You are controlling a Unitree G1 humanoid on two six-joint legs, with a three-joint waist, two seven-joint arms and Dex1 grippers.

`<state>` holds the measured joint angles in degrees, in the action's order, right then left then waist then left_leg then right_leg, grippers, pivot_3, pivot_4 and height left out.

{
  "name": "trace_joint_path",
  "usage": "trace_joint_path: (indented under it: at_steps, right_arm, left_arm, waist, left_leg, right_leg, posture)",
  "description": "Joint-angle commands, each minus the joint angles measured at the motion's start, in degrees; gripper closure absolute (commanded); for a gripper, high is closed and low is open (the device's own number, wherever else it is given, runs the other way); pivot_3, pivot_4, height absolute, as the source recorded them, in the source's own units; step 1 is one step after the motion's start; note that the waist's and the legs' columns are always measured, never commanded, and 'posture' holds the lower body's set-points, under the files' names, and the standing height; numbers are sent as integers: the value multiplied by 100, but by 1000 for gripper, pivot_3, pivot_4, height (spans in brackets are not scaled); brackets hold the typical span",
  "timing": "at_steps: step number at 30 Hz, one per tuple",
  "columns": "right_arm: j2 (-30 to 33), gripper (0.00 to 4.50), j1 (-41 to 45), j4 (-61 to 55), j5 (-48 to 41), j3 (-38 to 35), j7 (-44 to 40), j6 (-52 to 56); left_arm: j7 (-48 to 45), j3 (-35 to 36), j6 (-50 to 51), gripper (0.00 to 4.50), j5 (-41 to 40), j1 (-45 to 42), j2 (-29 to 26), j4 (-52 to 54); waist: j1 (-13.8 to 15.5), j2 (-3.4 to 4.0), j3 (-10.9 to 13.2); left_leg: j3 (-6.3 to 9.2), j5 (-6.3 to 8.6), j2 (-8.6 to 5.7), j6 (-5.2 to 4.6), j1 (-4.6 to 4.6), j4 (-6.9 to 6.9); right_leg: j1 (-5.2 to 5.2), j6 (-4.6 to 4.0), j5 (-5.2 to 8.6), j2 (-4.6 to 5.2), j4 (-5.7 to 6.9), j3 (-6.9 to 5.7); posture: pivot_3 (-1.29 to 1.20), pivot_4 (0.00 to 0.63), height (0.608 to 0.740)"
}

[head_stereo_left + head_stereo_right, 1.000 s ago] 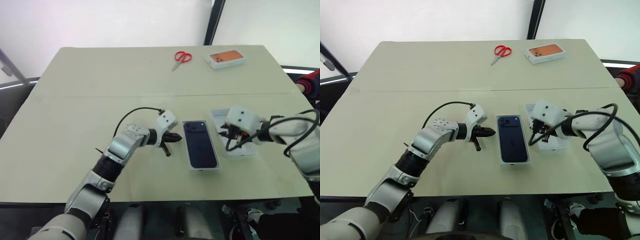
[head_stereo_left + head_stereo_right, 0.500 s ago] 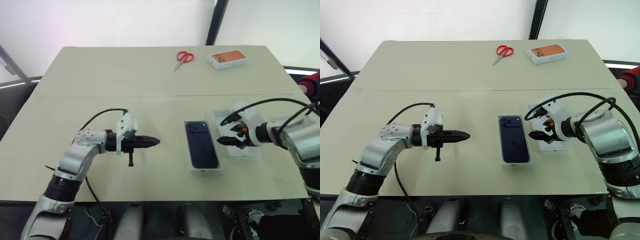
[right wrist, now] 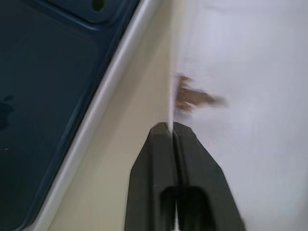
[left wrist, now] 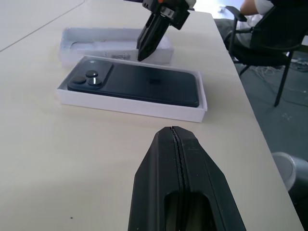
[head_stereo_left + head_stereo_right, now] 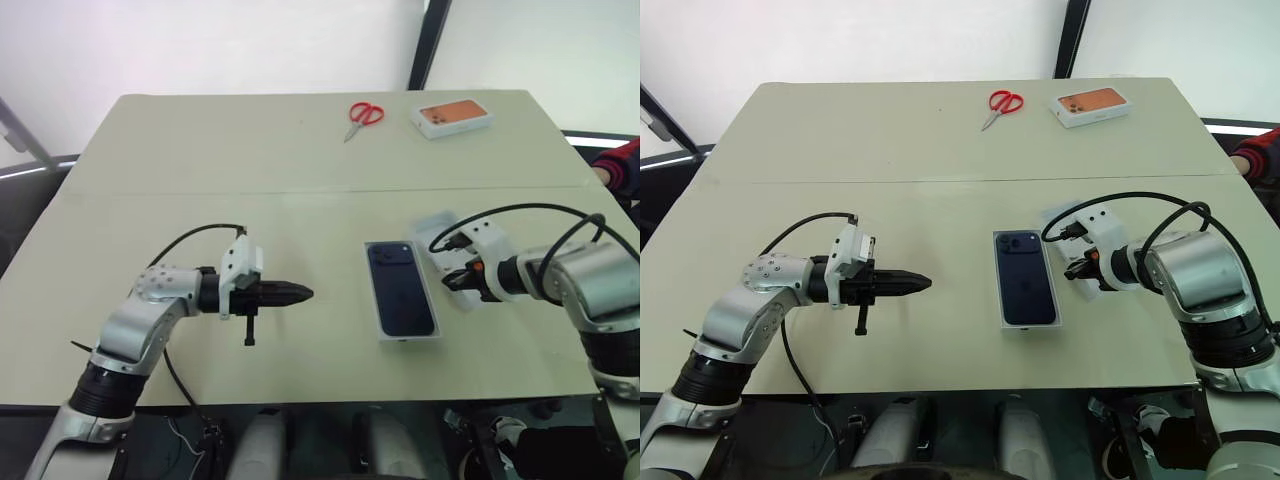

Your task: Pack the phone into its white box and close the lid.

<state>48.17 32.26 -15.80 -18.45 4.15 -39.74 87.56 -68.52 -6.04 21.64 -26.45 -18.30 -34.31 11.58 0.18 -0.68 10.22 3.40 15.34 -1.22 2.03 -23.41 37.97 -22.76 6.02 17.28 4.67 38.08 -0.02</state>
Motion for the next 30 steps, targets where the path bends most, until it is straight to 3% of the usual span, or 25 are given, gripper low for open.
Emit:
trace_joint_path:
  at_steps: [1, 8, 11, 14, 17, 18, 20, 27, 30]
  right_arm:
    - [38, 4445, 181, -146, -142, -302, 98, 62]
    - [64, 4445, 877, -254, -420, -971, 195, 312]
    - [-475, 4445, 1362, 109, -1549, -1944, 250, 483]
    - [-875, 4445, 1531, 619, -3760, -2453, 1094, 494]
    - [-1287, 4445, 1405, 1214, -6242, -2581, 2723, 494]
    - [-992, 4445, 1091, 1136, -7698, -2110, 3674, -212]
    - [-994, 4445, 539, 776, -9210, -1511, 4782, -1219]
    - [-2629, 4445, -1371, -1196, -9455, -608, 6887, -3356]
    - [-3038, 4445, -1712, -1698, -9455, -306, 7663, -4013]
  left_arm:
    - [84, 121, -178, 4500, -9, -1, -12, 98]
    - [465, 562, -262, 4500, -74, -1, -21, -228]
    - [680, 724, -412, 4500, 87, 17, -12, -546]
    - [891, 781, -575, 4500, 236, -27, 37, -854]
    - [1016, 749, -653, 4500, 287, -144, 123, -1041]
    - [1026, 727, -672, 4500, 301, -164, 142, -1064]
    - [1052, 683, -706, 4500, 335, -206, 186, -1078]
    - [1219, 601, -659, 4500, 361, -316, 381, -1003]
    - [1255, 559, -627, 4500, 342, -368, 443, -979]
  waist:
    - [-1, 0, 0]
    - [-52, 13, 8]
    - [-88, 13, 8]
    - [-96, 13, 8]
    - [-95, 11, 8]
    - [-74, 11, 8]
    - [-56, 7, 10]
    - [-124, 8, 9]
    - [-128, 9, 9]
  left_leg:
    - [0, 0, 0, 0, 0, 0]
    - [0, 0, 1, 0, -1, -2]
    - [1, 0, 4, -1, 0, -5]
    - [1, 0, 7, -1, 2, -6]
    - [0, 0, 8, -1, 0, -6]
    - [-1, 0, 7, -1, 0, -4]
    - [5, 0, 6, -1, -8, -2]
    - [-2, 5, 7, -9, -8, 5]
    - [0, 5, 10, -9, -8, 1]
  right_leg:
    - [0, 0, 0, -1, 0, 0]
    - [-5, 0, 0, -2, 3, 0]
    - [-4, 0, 0, -5, 2, 0]
    - [-3, 1, 0, -7, 3, 0]
    - [-3, 1, 0, -3, 3, 0]
    - [-2, 1, 0, -3, 3, 0]
    - [-1, 1, 0, 3, 0, -6]
    - [-7, 3, 0, -5, 8, 4]
    - [-13, 3, 0, -9, 11, 5]
  posture:
    - [0, 150, 740]
    - [0, 150, 740]
    - [0, 150, 740]
    - [0, 150, 740]
    - [0, 150, 740]
    - [0, 150, 740]
    - [0, 150, 740]
    - [0, 150, 740]
    - [0, 150, 740]
